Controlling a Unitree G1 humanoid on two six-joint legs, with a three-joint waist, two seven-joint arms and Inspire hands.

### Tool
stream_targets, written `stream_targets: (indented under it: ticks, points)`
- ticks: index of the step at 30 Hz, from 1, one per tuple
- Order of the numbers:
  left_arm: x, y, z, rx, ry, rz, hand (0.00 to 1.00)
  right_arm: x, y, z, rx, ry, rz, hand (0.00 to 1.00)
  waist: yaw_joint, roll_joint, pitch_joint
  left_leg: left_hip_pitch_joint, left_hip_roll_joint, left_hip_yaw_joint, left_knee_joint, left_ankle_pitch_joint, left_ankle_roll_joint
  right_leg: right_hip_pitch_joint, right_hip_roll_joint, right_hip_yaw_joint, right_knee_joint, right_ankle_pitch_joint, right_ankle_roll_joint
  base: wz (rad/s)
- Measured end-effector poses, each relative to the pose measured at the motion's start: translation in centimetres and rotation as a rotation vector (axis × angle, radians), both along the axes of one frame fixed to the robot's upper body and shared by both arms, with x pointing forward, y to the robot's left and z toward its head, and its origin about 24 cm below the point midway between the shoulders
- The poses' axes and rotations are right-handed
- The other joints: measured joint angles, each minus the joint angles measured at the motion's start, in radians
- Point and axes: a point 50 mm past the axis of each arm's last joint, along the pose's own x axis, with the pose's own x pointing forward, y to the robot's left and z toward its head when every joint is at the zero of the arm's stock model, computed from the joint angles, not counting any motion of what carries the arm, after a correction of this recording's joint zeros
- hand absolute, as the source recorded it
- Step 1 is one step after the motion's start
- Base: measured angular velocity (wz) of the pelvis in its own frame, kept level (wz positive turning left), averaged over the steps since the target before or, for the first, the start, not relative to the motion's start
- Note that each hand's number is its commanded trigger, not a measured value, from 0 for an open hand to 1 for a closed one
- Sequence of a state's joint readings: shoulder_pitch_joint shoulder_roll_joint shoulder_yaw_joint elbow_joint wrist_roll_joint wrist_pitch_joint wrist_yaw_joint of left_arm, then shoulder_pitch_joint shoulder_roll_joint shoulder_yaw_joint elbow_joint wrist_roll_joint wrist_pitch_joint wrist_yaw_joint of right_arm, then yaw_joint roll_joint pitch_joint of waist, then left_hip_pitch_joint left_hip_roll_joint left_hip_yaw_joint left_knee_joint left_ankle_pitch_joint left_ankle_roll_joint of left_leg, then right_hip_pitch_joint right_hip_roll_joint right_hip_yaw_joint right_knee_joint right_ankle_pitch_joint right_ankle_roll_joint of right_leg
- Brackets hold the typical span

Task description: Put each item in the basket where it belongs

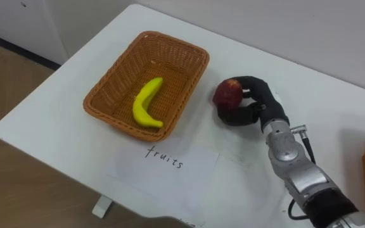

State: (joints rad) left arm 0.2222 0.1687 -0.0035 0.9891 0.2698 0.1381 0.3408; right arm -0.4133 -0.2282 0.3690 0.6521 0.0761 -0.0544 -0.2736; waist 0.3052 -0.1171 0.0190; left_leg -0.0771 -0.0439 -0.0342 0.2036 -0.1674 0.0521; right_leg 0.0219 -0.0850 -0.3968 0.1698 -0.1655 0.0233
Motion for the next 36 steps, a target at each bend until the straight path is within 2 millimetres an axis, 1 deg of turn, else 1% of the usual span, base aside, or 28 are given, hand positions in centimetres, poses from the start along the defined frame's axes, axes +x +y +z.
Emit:
stream_targets:
  ticks: [2,5,7,11,12,13,14,16,17,18,22,24,27,28,30,33,36]
  points:
    - [-0.1,0.0,0.0,-0.001,-0.003,-0.001,0.00,0.0,-0.1,0.0,0.004,-0.001,-0.006,1.00,-0.001,-0.003,-0.0028,0.002,0.000,0.000,0.000,0.000,0.000,0.000,0.000,0.001,0.000,0.000,0.000,0.00]
    - [-0.2,0.0,0.0,-0.002,-0.001,-0.002,0.00,0.0,-0.3,0.1,0.051,0.006,-0.026,1.00,-0.006,-0.004,-0.0035,0.004,-0.001,0.000,0.001,0.000,0.000,0.001,0.000,0.006,-0.001,0.000,0.001,0.00]
    - [-0.3,0.0,0.0,-0.002,0.000,0.001,0.00,0.0,-0.5,0.0,0.092,0.017,-0.038,1.00,-0.009,-0.001,-0.0021,0.006,-0.001,0.000,0.001,0.000,0.000,0.003,0.000,0.006,-0.002,0.000,0.001,0.00]
    - [-0.4,0.0,-0.1,-0.005,0.003,0.004,0.00,0.1,-0.8,0.1,0.169,0.026,-0.071,1.00,-0.016,0.011,0.0053,0.016,0.000,0.001,0.001,0.000,0.000,0.010,0.000,0.013,-0.002,0.000,0.001,-0.01]
    - [-0.4,-0.1,-0.1,-0.008,0.002,0.005,0.00,0.2,-0.9,0.4,0.188,0.018,-0.082,1.00,-0.023,0.016,0.0049,0.015,0.000,0.001,0.001,0.000,0.000,0.010,0.000,0.013,-0.002,0.000,0.001,0.00]
    - [-0.5,-0.2,-0.1,-0.009,0.002,0.007,0.00,0.3,-0.9,0.6,0.199,0.012,-0.085,1.00,-0.023,0.018,0.0045,0.015,0.000,0.001,0.001,0.000,0.000,0.010,0.000,0.014,-0.002,0.000,0.001,0.00]
    - [-0.7,-0.2,-0.1,-0.010,0.006,0.012,0.00,0.5,-0.9,1.2,0.218,-0.009,-0.083,1.00,-0.028,0.024,0.0022,0.016,0.000,0.003,0.000,0.000,0.000,0.010,0.001,0.016,-0.002,0.001,0.001,-0.05]
    - [-0.7,-0.2,-0.1,-0.010,0.000,0.027,0.00,0.7,-1.0,2.1,0.252,-0.044,-0.089,1.00,-0.030,0.030,-0.0024,0.019,0.000,0.005,-0.001,0.000,0.000,0.011,0.001,0.017,-0.002,0.001,0.001,-0.02]
    - [-0.6,-0.2,-0.1,-0.012,-0.006,0.033,0.00,0.8,-1.2,2.6,0.274,-0.062,-0.093,1.00,-0.030,0.033,-0.0069,0.022,0.000,0.006,-0.002,0.000,0.000,0.013,0.001,0.018,-0.002,0.001,0.001,0.00]
    - [-0.6,-0.3,-0.1,-0.012,-0.012,0.039,0.00,0.9,-1.2,3.1,0.281,-0.080,-0.087,1.00,-0.028,0.035,-0.0089,0.026,0.000,0.008,-0.004,0.000,0.000,0.015,0.001,0.020,-0.002,0.001,0.001,-0.05]
    - [-1.5,-0.4,-0.2,-0.010,0.004,0.044,0.00,1.0,-0.7,4.1,0.296,-0.116,-0.058,1.00,-0.025,0.033,-0.0101,0.051,0.002,0.018,-0.010,0.000,0.000,0.035,0.001,0.027,-0.002,0.000,0.001,-0.06]
    - [-1.9,-0.4,-0.2,-0.014,0.015,0.047,0.00,1.0,-0.4,4.6,0.296,-0.139,-0.042,1.00,-0.025,0.027,-0.0135,0.056,0.002,0.018,-0.014,0.000,0.000,0.037,0.000,0.028,-0.002,0.000,0.001,0.00]
    - [-2.3,-0.4,-0.3,-0.017,0.030,0.050,0.00,1.0,-0.1,4.5,0.299,-0.137,-0.034,1.00,-0.023,0.023,-0.0143,0.070,0.002,0.019,-0.016,0.000,0.001,0.050,0.000,0.029,-0.001,0.000,0.001,0.00]
    - [-2.3,-0.4,-0.3,-0.017,0.031,0.051,0.00,1.0,0.0,4.6,0.299,-0.139,-0.031,1.00,-0.023,0.021,-0.0155,0.070,0.002,0.018,-0.016,0.000,0.001,0.050,0.000,0.029,0.000,0.000,0.001,0.00]
    - [-2.4,-0.4,-0.3,-0.019,0.033,0.051,0.00,1.0,0.2,4.9,0.305,-0.151,-0.023,1.00,-0.019,0.018,-0.0149,0.068,0.002,0.017,-0.017,0.000,0.001,0.051,0.000,0.027,0.000,0.000,0.001,0.00]
    - [-2.8,-0.3,-0.3,-0.023,0.042,0.065,0.00,1.0,0.5,5.6,0.314,-0.177,-0.011,1.00,-0.019,0.014,-0.0173,0.068,0.002,0.019,-0.020,0.000,0.001,0.055,0.000,0.025,0.001,0.000,0.001,0.00]
    - [-2.9,-0.2,-0.3,-0.021,0.042,0.071,0.00,1.0,0.7,6.2,0.322,-0.203,-0.006,1.00,-0.019,0.014,-0.0170,0.071,0.002,0.019,-0.019,0.000,0.001,0.060,0.000,0.024,0.000,0.001,0.001,0.01]
